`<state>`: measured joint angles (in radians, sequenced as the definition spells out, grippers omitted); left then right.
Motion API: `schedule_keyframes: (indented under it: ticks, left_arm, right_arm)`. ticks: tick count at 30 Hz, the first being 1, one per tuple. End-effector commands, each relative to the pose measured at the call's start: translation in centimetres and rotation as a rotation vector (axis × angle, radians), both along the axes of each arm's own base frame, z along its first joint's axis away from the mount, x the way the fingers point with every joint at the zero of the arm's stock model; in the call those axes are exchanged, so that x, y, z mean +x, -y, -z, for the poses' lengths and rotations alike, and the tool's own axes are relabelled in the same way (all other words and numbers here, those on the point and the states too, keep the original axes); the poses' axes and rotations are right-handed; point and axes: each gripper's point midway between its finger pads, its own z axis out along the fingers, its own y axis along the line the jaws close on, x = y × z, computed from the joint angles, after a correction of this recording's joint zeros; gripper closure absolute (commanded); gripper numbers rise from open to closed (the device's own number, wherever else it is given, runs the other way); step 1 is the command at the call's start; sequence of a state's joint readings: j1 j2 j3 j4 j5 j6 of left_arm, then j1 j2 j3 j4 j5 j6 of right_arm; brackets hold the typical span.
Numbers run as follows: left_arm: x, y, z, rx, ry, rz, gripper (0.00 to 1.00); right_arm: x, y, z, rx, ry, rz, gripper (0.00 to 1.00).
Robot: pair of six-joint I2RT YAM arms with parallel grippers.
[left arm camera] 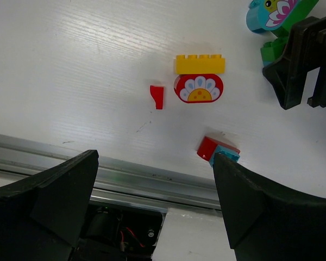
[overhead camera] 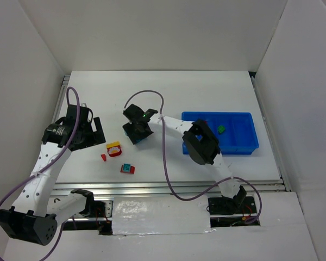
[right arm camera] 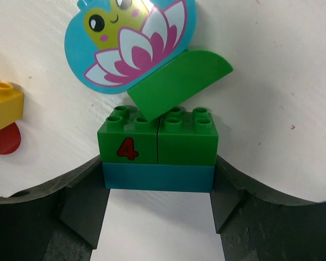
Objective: Sort the legos into containers by color
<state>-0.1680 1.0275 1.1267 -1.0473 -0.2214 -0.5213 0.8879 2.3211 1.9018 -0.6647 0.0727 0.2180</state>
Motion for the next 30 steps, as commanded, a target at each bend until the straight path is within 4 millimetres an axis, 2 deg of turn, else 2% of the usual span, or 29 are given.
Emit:
schedule_keyframes:
  ticks: [1, 2, 3, 5, 6, 8, 9, 11, 12, 13, 14, 15, 17, 18, 19, 20, 24, 26, 30]
  left_arm:
    - [0.1, 0.1, -0.6, -0.002, 0.018, 0.025, 0.0]
    - [0.2, 0.2, -0.7, -0.005, 0.023, 0.027, 0.01]
    - [0.3, 0.3, -0.9, -0.009, 0.025, 0.029, 0.01]
    - [0.7, 0.9, -1.6, -0.039, 0.034, 0.042, 0.01]
    - [0.8, 1.2, -1.9, -0.054, 0.036, 0.05, 0.01]
    - [1.4, 2.2, -3.1, -0.098, 0.046, 0.07, 0.01]
    - [1.5, 3.4, -3.5, -0.158, 0.042, 0.108, 0.01]
    - [2.3, 5.5, -4.4, -0.259, 0.036, 0.148, 0.0]
    - [2.4, 6.4, -4.7, -0.301, 0.035, 0.177, 0.0]
    - [2.5, 7.4, -5.0, -0.35, 0.032, 0.198, 0.0]
    - [2.8, 8.4, -5.6, -0.398, 0.041, 0.223, 0.01]
    - [2.6, 10.2, -6.2, -0.497, 0.025, 0.276, 0.0]
    - [3.2, 12.4, -6.6, -0.622, 0.014, 0.316, 0.01]
    - [2.8, 13.9, -7.0, -0.709, -0.011, 0.361, 0.01]
    - [2.8, 14.7, -7.4, -0.753, -0.022, 0.37, 0.01]
    - [3.0, 15.4, -8.0, -0.78, -0.009, 0.396, 0.01]
    - [2.1, 18.7, -9.4, -0.913, -0.069, 0.489, 0.0]
    - [2.2, 19.6, -10.1, -0.961, -0.049, 0.505, 0.01]
    - [2.0, 20.1, -9.3, -0.962, -0.064, 0.493, 0.01]
  right_arm:
    - [0.3, -0.6, -2.3, 0.071, 0.052, -0.025, 0.54]
    - [-0.6, -0.4, -2.1, 0.078, 0.032, -0.052, 0.58]
    - [-0.7, -0.6, -2.8, 0.098, 0.051, -0.092, 0.61]
    - [-1.8, 0.2, -5.0, 0.134, 0.071, -0.133, 0.67]
    - [-2.2, 0.0, -6.1, 0.171, 0.082, -0.164, 0.67]
    - [-4.0, 1.3, -8.8, 0.213, 0.113, -0.227, 0.68]
    - [-4.7, 1.2, -10.1, 0.257, 0.125, -0.271, 0.69]
    - [-7.3, 2.8, -13.7, 0.344, 0.162, -0.314, 0.69]
    - [-7.6, 2.8, -15.4, 0.38, 0.186, -0.324, 0.7]
    - [-8.3, 3.4, -15.2, 0.382, 0.175, -0.332, 0.7]
    - [-9.0, 3.7, -15.8, 0.396, 0.177, -0.341, 0.7]
    - [-9.7, 4.1, -17.4, 0.427, 0.197, -0.351, 0.7]
    - [-11.2, 4.5, -18.1, 0.456, 0.19, -0.381, 0.7]
    - [-11.7, 4.8, -19.7, 0.488, 0.215, -0.384, 0.7]
    - [-12.1, 5.1, -19.9, 0.498, 0.214, -0.387, 0.7]
    - [-12.5, 5.2, -21.3, 0.529, 0.239, -0.386, 0.68]
    - [-12.8, 5.6, -22.5, 0.552, 0.248, -0.377, 0.66]
    - [-13.0, 5.6, -22.6, 0.544, 0.238, -0.381, 0.66]
    - [-12.9, 5.9, -23.6, 0.568, 0.276, -0.364, 0.66]
